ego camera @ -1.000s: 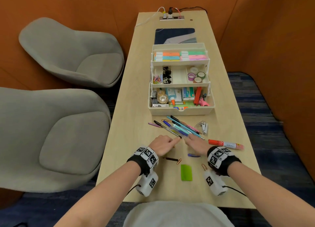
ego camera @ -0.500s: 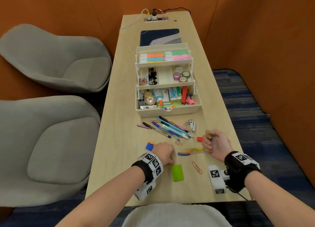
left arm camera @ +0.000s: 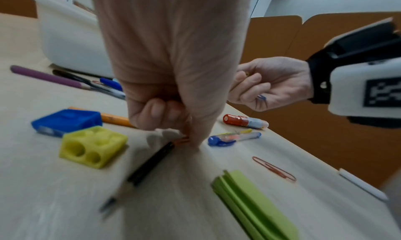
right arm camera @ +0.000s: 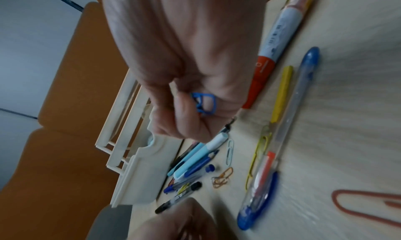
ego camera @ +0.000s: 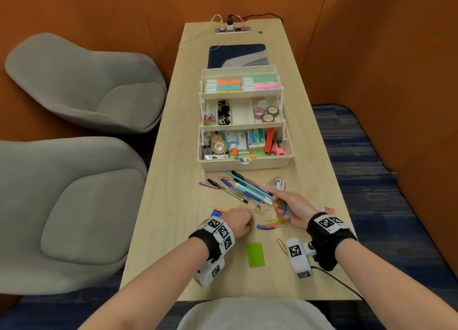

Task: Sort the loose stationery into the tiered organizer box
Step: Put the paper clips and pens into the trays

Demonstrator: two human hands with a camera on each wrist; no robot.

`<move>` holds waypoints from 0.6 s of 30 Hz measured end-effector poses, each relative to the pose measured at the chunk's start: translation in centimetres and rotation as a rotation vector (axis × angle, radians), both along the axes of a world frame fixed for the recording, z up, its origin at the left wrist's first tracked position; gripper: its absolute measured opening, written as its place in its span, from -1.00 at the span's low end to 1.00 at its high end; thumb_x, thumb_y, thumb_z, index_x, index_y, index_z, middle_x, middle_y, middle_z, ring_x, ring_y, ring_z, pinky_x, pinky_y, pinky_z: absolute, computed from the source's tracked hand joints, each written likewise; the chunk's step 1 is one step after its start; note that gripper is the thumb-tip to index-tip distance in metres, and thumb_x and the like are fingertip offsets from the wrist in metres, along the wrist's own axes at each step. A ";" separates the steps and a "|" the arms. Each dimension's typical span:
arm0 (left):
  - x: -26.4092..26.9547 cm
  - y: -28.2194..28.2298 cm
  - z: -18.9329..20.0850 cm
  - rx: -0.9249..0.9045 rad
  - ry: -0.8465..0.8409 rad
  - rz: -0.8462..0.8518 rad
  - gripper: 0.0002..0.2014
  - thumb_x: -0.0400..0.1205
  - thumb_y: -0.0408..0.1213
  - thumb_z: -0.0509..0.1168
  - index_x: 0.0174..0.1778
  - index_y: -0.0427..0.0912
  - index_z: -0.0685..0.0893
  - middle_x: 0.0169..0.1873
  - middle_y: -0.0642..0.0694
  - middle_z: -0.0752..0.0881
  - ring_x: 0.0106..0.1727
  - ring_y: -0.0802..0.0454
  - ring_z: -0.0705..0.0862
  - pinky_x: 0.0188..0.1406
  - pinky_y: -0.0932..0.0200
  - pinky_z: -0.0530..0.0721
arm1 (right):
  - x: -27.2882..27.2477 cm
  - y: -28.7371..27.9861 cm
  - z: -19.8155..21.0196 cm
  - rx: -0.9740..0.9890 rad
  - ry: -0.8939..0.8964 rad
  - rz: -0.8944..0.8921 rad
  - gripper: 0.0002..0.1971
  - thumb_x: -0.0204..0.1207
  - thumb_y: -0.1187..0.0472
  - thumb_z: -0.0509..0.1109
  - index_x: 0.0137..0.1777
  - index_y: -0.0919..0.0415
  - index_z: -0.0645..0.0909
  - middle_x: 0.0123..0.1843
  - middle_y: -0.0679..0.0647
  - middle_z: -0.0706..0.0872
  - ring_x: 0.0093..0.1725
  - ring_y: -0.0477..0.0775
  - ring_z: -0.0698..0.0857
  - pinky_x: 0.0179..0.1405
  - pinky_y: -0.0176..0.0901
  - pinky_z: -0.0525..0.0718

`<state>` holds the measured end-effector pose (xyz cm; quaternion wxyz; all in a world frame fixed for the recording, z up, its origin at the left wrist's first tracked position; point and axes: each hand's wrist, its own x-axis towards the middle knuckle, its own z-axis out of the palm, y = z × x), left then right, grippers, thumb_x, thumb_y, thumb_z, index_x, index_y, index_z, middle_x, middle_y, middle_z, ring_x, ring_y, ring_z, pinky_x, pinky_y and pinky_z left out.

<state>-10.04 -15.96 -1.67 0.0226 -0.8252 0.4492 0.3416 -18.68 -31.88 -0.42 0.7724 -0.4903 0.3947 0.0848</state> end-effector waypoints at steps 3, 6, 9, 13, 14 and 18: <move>1.2 -0.4 0.1 -0.099 0.084 0.087 -0.76 0.69 -0.22 0.12 0.17 -0.31 0.46 0.06 -0.31 0.64 0.07 -0.25 0.63 0.00 -0.02 0.55 | 0.3 0.0 -0.3 -0.342 0.053 0.269 -0.79 0.66 0.23 0.18 -0.16 0.17 0.60 -0.55 -0.05 0.39 -0.63 -0.11 0.33 -0.68 -0.32 0.25; 2.3 -1.2 0.3 -0.188 0.171 0.197 -0.85 0.71 -0.20 0.09 -0.02 -0.22 0.38 -0.18 -0.15 0.54 -0.14 -0.10 0.52 -0.15 0.08 0.45 | 0.6 0.2 -0.4 -0.940 0.108 0.729 -0.87 0.63 0.16 0.23 -0.05 0.10 0.61 -0.15 0.04 0.65 -0.15 0.05 0.64 -0.19 -0.19 0.51; 2.9 -1.9 0.4 -0.230 0.252 0.320 -0.84 0.71 -0.20 0.10 -0.13 -0.17 0.31 -0.34 -0.02 0.42 -0.28 0.01 0.42 -0.30 0.13 0.35 | 0.6 0.3 -0.5 -1.201 0.142 0.977 -0.75 0.57 0.15 0.28 0.22 0.04 0.58 0.18 0.08 0.67 0.14 0.13 0.64 0.04 -0.17 0.53; 3.2 -2.4 -0.4 -0.252 0.357 0.423 -0.79 0.69 -0.22 0.15 -0.25 -0.06 0.30 -0.34 0.00 0.44 -0.36 0.12 0.40 -0.33 0.21 0.41 | 0.9 -0.1 -0.5 -1.231 0.161 1.083 -0.62 0.45 0.06 0.43 0.27 -0.07 0.53 0.19 0.05 0.64 0.14 0.12 0.63 0.02 -0.15 0.54; 3.3 -2.4 -0.7 -0.252 0.390 0.435 -0.78 0.68 -0.23 0.16 -0.26 -0.04 0.30 -0.33 -0.01 0.46 -0.36 0.11 0.43 -0.29 0.18 0.46 | 0.9 -0.2 -0.4 -1.233 0.160 1.120 -0.61 0.44 0.05 0.45 0.26 -0.06 0.53 0.17 0.05 0.64 0.13 0.11 0.62 0.02 -0.14 0.55; 3.1 -2.2 -1.4 -0.287 0.502 0.445 -0.79 0.69 -0.27 0.22 -0.22 -0.05 0.34 -0.36 -0.04 0.53 -0.44 0.08 0.49 -0.38 0.20 0.53 | 0.5 -0.1 -0.1 -1.301 0.163 1.234 -0.64 0.46 0.14 0.39 0.25 0.00 0.46 -0.05 0.04 0.57 -0.08 0.09 0.56 -0.18 -0.16 0.47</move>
